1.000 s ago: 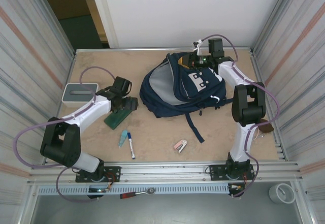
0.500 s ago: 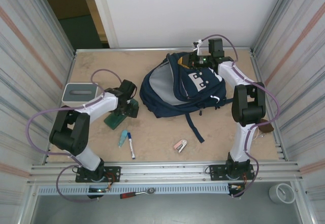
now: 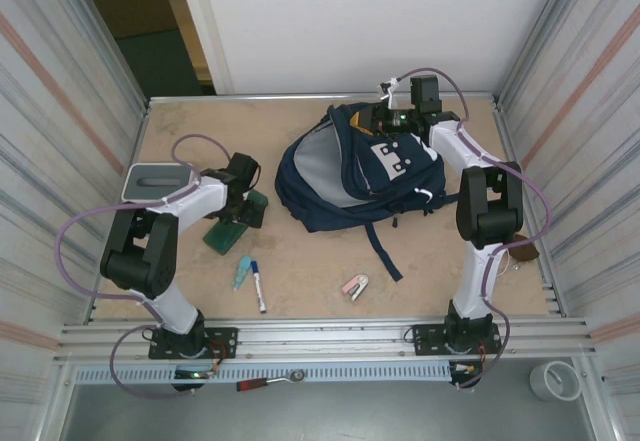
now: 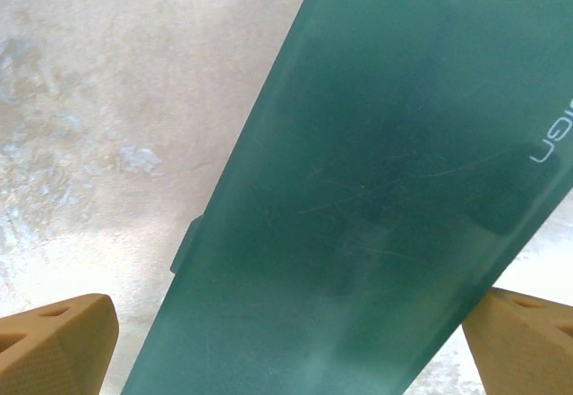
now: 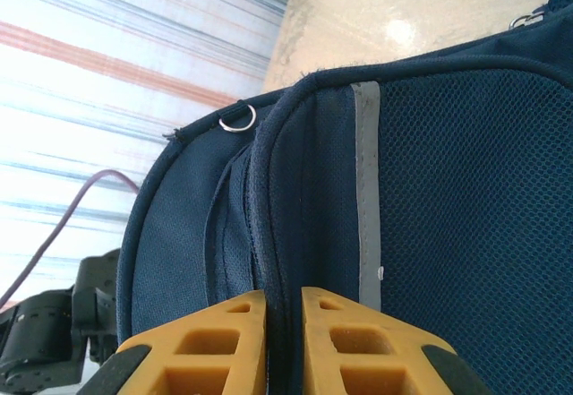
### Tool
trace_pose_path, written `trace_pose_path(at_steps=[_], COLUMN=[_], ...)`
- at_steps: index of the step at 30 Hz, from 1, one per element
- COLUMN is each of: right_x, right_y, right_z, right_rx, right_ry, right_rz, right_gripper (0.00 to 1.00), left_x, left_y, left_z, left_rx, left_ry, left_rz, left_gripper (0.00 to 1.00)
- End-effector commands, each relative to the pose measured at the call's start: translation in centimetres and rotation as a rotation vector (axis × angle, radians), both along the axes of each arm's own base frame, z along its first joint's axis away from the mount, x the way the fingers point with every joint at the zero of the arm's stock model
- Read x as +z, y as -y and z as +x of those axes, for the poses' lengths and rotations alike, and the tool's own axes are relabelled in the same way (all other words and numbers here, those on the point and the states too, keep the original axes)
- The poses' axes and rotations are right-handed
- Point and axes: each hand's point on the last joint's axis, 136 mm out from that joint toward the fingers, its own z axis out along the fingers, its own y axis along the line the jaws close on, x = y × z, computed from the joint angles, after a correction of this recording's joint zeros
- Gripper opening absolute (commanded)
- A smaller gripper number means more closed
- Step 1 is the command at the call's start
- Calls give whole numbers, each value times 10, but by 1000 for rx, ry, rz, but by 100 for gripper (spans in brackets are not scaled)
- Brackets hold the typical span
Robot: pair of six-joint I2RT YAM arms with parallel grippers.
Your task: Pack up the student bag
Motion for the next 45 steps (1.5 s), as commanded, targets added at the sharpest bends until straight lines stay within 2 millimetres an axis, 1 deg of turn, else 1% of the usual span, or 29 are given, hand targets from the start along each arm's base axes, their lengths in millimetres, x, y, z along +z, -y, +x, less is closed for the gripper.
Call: trace_pose_path(at_steps=[1, 5, 9, 11, 15, 20, 24, 26, 30, 33, 37, 41, 42, 45], right_x=[-7, -8, -10, -10, -12, -16, -18, -18, -17, -19, -20, -20, -19, -15], right_y=[6, 5, 4, 3, 1, 1, -1, -1, 0, -1, -1, -2, -3, -2], right_z=[0, 0, 0, 0, -1, -1, -2, -2, -2, -1, -1, -1, -2, -2], right_rx=[-21, -19, -16, -14, -8, -8, -4, -4, -4, -3, -2, 0, 2, 0], right_ry=[-35, -34, -37, -35, -42, -46, -52, -52, -50, -54, -56, -59, -56, -51], right_rz=[-4, -4, -5, -5, -4, -8, -7, -8, -9, -7, -9, -6, -5, -1], right_gripper=[15, 15, 15, 16, 16, 16, 16, 16, 16, 17, 17, 17, 17, 17], left_x=[8, 13, 20, 20, 7, -4, -15, -17, -15, -12, -14, -15, -14, -2], left_y=[-4, -5, 5, 5, -7, -9, -14, -20, -30, -33, -29, -28, -28, -29], left_z=[9, 8, 1, -2, -4, -3, -1, 0, 3, 4, 3, 2, 3, 8], left_rx=[6, 24, 2, -5, 31, 37, 54, 74, 129, 164, 181, 193, 200, 213], left_ry=[18, 25, 40, 44, 11, -11, -43, -50, -27, -11, -10, -14, -12, 24], left_rz=[-28, -64, -83, -73, -65, -78, -90, -96, -137, -181, -246, -261, -263, -271], left_gripper=[99, 99, 99, 99, 99, 99, 99, 99, 99, 98, 89, 80, 76, 69])
